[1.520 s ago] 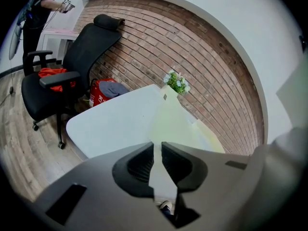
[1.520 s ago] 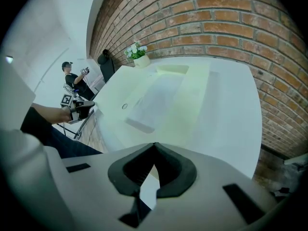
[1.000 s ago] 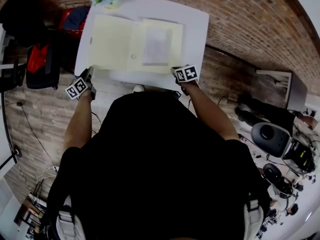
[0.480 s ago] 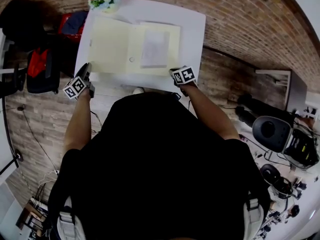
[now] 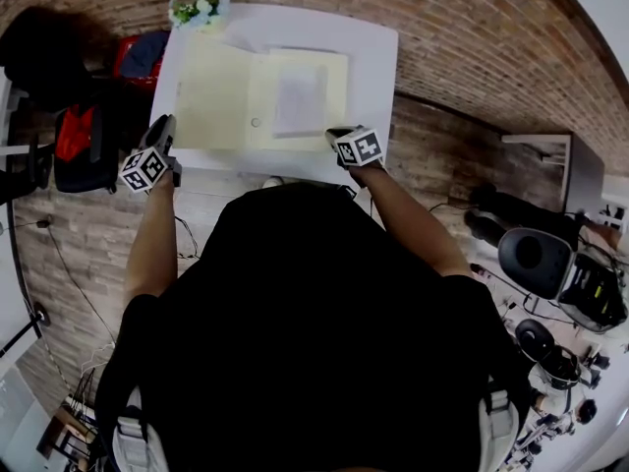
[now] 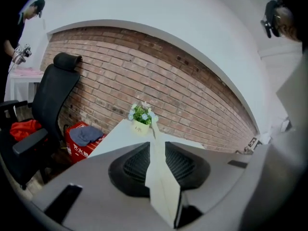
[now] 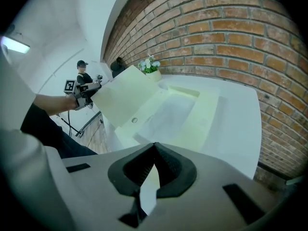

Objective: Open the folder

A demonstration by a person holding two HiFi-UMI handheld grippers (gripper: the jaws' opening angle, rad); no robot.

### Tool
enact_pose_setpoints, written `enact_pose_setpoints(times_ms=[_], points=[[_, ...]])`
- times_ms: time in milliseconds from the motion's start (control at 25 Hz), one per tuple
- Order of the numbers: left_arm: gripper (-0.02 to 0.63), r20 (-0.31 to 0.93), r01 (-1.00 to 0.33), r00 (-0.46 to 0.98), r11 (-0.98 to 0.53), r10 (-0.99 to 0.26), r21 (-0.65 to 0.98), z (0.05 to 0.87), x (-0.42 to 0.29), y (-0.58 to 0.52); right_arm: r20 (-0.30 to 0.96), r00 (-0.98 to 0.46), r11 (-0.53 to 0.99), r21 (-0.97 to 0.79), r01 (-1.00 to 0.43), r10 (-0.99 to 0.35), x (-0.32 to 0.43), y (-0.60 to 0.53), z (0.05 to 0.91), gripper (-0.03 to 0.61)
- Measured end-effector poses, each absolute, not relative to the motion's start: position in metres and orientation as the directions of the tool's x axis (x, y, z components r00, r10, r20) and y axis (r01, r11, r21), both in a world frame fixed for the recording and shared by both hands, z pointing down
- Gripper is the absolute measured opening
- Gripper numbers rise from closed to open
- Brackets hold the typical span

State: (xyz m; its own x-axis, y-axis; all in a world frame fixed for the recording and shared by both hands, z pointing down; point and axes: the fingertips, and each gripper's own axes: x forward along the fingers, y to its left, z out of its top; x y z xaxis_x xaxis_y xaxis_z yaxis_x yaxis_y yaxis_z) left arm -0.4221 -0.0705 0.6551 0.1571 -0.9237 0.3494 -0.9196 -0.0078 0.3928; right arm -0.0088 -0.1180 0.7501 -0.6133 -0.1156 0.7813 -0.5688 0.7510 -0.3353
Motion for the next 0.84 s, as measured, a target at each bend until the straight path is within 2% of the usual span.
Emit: enact_pose_setpoints(times_ms=[320, 840], points=[[0.104, 0.26, -0.946, 0.207, -0.126, -0.943, 0.299, 0.601, -0.39, -0.102, 0.738, -0.647, 0.746, -0.319, -0.584, -0.19, -0.008, -0.14, 0.715, 0.023], [0.101, 0.25, -0.92, 0.382, -0.339, -0.89, 0.198, 0.576, -0.302, -0.142, 0.668, -0.666, 0.717, -0.279, -0.639, -0.333, 0.018, -0.19, 0.654, 0.023]])
